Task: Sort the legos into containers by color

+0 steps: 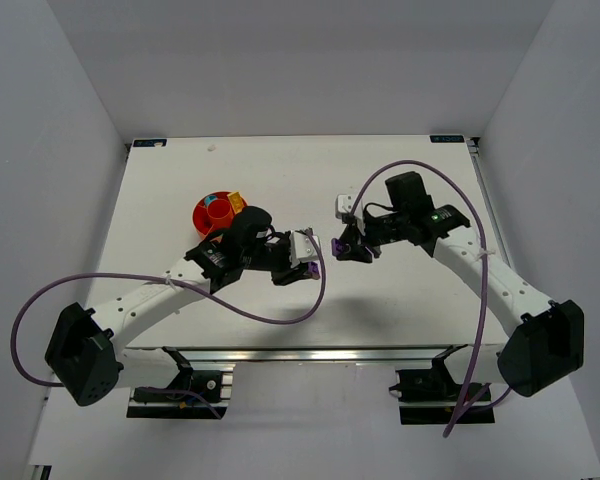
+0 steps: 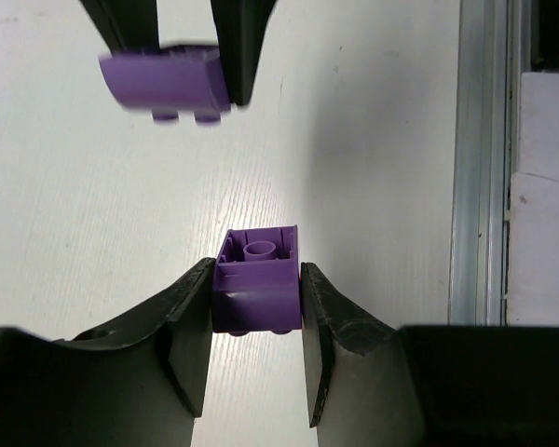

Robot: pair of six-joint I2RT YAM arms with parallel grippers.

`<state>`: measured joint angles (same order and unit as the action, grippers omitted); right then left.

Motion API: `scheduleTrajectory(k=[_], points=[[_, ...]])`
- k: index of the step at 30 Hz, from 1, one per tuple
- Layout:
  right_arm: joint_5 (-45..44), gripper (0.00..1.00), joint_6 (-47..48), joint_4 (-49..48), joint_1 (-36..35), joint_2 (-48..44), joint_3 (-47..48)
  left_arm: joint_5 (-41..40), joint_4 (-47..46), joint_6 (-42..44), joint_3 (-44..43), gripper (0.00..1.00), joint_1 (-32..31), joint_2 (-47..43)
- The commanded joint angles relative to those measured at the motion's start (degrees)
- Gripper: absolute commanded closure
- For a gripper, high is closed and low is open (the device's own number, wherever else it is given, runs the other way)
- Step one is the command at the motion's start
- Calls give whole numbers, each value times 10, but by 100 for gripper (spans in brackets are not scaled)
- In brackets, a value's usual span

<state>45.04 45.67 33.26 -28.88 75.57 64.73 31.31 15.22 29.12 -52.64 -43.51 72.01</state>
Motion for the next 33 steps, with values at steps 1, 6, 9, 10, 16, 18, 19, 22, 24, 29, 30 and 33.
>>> scheduleTrajectory(k=[1,6,9,10,16,18,19,22,24,29,30,33], points=[[-6,100,8,2,11,-26,15,-18,26,8,-2,100,4,-17],[-11,100,-22,-37,29,-41,-7,-26,17,-13,-13,100,4,-23],[-35,100,-86,-88,39,-54,-36,-77,1,-59,-32,100,4,-41],[-40,100,-104,-131,41,-59,-47,-103,3,-86,-41,100,4,-48],[-50,100,-185,-231,66,-91,-113,-295,103,-158,-130,100,54,-32],[-45,100,-190,-246,76,-98,-128,-341,117,-173,-144,100,75,-33],[-42,100,-190,-246,75,-98,-130,-352,132,-186,-161,100,99,-31],[-34,100,-192,-252,87,-103,-147,-385,154,-209,-184,100,146,-14],[-32,100,-194,-258,88,-108,-154,-386,164,-218,-207,100,170,7],[-29,100,-194,-258,92,-116,-165,-377,184,-238,-250,99,246,74],[-29,100,-192,-258,93,-119,-167,-359,187,-240,-264,100,255,97],[-27,100,-191,-258,97,-125,-171,-337,204,-249,-296,99,279,132]])
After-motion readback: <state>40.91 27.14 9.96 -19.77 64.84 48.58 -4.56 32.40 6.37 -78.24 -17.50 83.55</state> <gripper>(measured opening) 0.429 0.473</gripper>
